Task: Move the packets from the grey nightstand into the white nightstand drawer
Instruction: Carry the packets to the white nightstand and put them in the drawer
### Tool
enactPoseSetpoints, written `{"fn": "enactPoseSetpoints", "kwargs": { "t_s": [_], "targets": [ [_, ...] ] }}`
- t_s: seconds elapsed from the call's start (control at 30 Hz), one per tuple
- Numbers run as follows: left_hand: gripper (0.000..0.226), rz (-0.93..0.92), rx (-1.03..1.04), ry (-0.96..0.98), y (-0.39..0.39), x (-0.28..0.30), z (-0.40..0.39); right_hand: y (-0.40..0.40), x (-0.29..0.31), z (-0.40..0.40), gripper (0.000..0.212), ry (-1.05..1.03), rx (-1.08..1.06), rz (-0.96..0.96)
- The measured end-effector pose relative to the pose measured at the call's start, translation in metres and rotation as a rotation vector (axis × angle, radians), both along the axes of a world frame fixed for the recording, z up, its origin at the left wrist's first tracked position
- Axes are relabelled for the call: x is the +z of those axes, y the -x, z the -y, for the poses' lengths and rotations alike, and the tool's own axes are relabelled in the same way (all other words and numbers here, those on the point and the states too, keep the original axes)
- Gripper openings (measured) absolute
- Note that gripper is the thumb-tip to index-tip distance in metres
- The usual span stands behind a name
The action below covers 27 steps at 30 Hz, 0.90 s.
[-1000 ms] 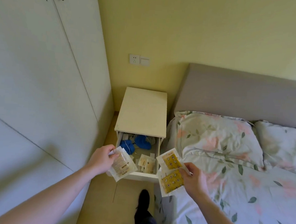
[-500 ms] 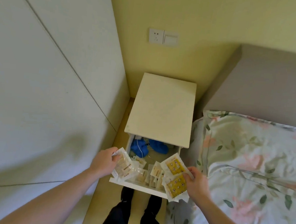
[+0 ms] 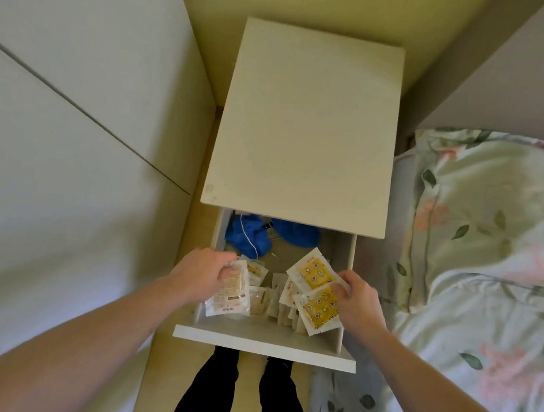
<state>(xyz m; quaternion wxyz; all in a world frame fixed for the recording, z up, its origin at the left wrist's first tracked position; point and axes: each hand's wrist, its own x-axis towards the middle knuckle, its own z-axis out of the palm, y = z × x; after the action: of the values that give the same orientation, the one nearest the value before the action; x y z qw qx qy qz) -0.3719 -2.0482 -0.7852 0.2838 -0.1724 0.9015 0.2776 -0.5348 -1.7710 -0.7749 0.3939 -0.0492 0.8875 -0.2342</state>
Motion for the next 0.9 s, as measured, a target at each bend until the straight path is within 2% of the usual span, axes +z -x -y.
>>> {"fn": "enactPoseSetpoints", "kwargs": {
  "t_s": [0.1, 0.2, 0.4, 0.9],
  "targets": [
    [0.022, -0.005, -0.047, 0.006, -0.002, -0.016, 0.003, -0.006, -0.031, 0.002, 0.013, -0.069, 0.077, 0.028],
    [0.013, -0.012, -0.11, 0.018, -0.004, -0.024, 0.005, -0.014, -0.048, 0.002, 0.019, -0.15, 0.132, 0.025],
    [0.01, -0.058, -0.198, 0.076, -0.005, -0.037, 0.001, -0.035, -0.044, -0.006, 0.023, -0.225, 0.28, -0.029],
    [0.023, 0.067, -0.41, 0.349, -0.017, -0.06, -0.028, -0.016, -0.005, -0.021, 0.012, -0.052, 0.116, -0.087]
  ]
}}
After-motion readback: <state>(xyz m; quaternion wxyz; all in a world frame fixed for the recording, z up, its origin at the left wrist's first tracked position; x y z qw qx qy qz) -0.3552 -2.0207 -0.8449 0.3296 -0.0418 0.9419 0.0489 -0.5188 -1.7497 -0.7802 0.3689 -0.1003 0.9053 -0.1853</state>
